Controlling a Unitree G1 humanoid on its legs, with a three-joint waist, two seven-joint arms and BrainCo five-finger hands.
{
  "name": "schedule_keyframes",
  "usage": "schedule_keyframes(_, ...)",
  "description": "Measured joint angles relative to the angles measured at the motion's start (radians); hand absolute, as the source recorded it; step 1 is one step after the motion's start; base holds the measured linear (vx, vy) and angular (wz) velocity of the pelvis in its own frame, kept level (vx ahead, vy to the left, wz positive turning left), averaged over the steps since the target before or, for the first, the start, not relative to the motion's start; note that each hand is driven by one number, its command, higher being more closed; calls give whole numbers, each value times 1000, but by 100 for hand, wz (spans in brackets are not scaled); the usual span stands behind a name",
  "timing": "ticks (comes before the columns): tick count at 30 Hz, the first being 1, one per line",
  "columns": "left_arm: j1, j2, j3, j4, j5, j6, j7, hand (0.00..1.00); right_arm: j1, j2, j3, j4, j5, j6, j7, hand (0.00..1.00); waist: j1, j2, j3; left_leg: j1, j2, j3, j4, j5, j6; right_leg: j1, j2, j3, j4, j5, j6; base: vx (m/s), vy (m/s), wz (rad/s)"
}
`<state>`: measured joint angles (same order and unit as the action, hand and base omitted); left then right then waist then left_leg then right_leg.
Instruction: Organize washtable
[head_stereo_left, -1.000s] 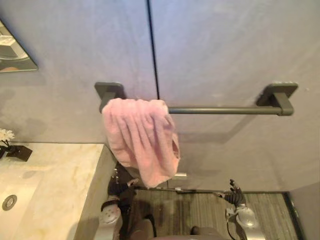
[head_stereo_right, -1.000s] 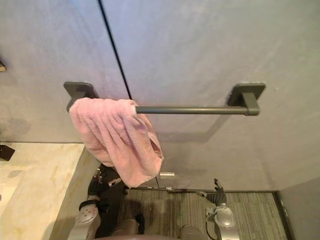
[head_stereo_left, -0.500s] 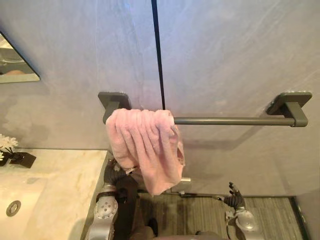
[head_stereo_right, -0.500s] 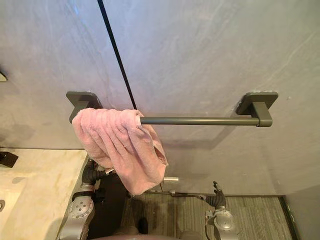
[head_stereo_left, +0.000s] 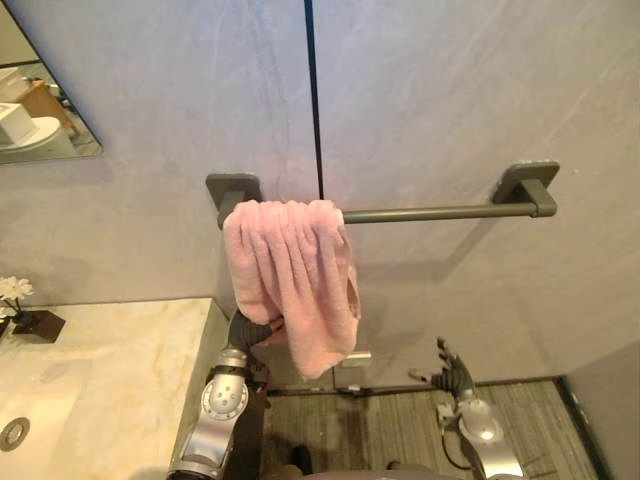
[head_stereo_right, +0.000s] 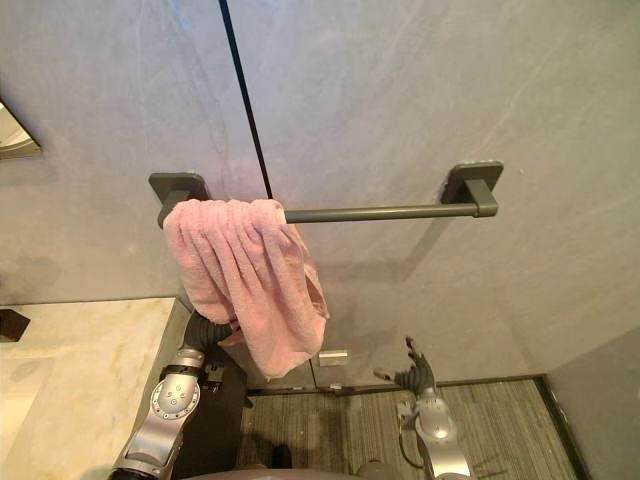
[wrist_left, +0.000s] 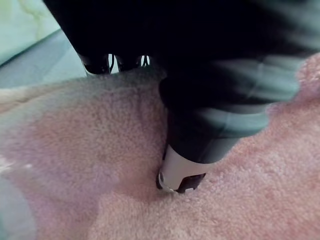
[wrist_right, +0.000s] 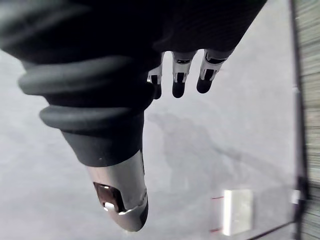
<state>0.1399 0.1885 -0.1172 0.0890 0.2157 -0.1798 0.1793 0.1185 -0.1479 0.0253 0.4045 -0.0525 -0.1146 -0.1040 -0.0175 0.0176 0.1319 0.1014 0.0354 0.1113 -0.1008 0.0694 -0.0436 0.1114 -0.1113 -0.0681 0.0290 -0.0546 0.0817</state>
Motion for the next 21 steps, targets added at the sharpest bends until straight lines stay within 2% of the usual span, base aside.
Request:
schedule_keyframes(5,-4,3,-11,0,3,-3,3,100,-3,-33,91,-193,2,-39,43,0,5,-10,-8,-1,1,3,5,1,0,-3,1,14,0,8,7,8,2,-3)
schedule_keyframes(7,-4,3,-15,0,3,-3,3,100,-6,-46,113,-200,3,-40,58,0,7,-20,-14,-1,1,3,6,4,5,-2,2,15,0,9,7,45,-5,-1)
schedule_keyframes(13,-5,-3,-54,0,-3,-4,3,100,-46,-76,196,-276,25,-44,86,0,4,-22,-17,1,0,1,6,5,5,7,4,15,-1,10,7,19,-2,-1)
schedule_keyframes(21,-3,-41,-81,2,-8,-4,19,100,-147,-48,331,-269,84,-51,86,0,10,-6,-37,1,2,-35,5,15,6,23,4,-18,3,7,5,-34,-17,13)
